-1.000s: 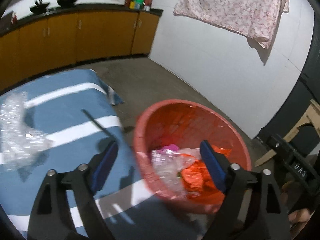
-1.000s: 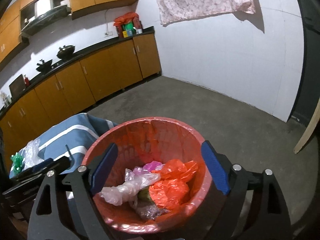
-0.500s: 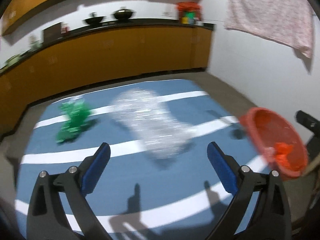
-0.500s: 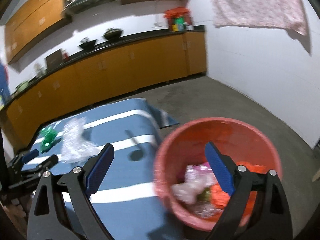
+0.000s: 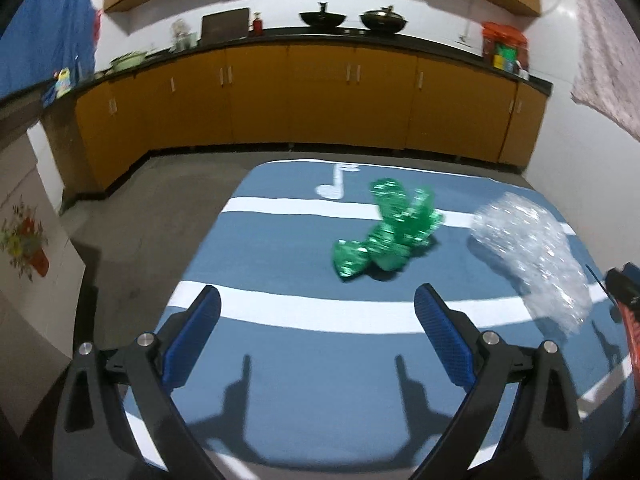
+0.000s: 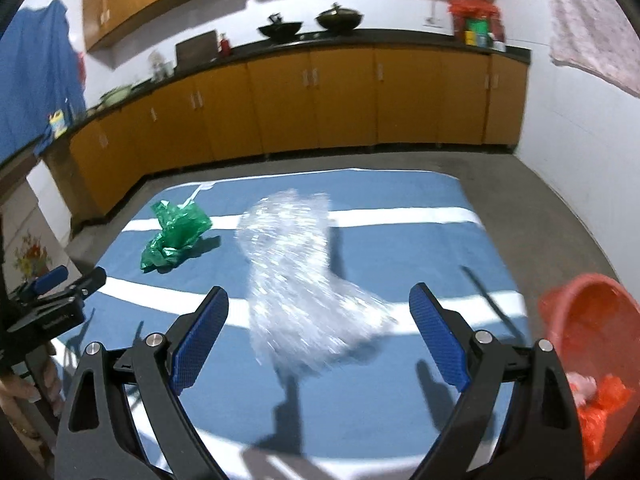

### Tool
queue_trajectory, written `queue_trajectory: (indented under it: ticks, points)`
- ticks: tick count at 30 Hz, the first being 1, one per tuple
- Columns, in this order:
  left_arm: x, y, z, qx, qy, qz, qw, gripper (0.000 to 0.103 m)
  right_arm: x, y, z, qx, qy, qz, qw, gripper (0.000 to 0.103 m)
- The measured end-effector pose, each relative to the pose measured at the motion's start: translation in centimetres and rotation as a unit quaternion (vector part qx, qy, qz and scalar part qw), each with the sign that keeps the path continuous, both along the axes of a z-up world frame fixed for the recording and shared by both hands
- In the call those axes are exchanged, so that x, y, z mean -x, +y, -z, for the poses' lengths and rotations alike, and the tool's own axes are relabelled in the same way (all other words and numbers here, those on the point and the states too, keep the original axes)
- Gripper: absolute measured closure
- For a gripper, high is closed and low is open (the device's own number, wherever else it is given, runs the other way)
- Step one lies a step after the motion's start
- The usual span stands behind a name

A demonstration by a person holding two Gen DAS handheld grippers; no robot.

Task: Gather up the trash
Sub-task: 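Grasp the green bag with the left tool while the right tool grasps the bubble wrap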

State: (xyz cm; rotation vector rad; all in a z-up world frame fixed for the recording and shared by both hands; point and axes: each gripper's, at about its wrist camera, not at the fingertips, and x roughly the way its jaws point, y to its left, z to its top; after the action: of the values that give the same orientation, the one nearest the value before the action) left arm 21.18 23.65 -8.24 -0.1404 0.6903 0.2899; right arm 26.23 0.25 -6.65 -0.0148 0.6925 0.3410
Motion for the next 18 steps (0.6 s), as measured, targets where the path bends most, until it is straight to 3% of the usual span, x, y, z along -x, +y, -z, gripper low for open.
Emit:
queue_trajectory:
  ticks: [4,10,14,18]
  points:
    - [-1.2,1.2,0.5,0.007,-0.002,0.003,1.0,0.007,-2.7,1.6,1.4,0.017,0.023,-0.001,1.0,0.012]
    - [-4.7,0.5,0.7,0.001,0.0,0.046,0.9989,0.007,-4.6,2.7,3.4,0.046,0.06,-0.01,0.997,0.012]
    - [-7.7,-0.3,1.2,-0.006,0.015,0.077,0.9969,0.007,-4.7,2.6,4.4,0.06,0.085,-0.024,0.994,0.042]
    - [-10.0,-1.1,2.2,-0.017,0.04,0.099,0.9941,0.007,-4.0,1.6,4.3,0.056,0.081,-0.022,0.995,0.053]
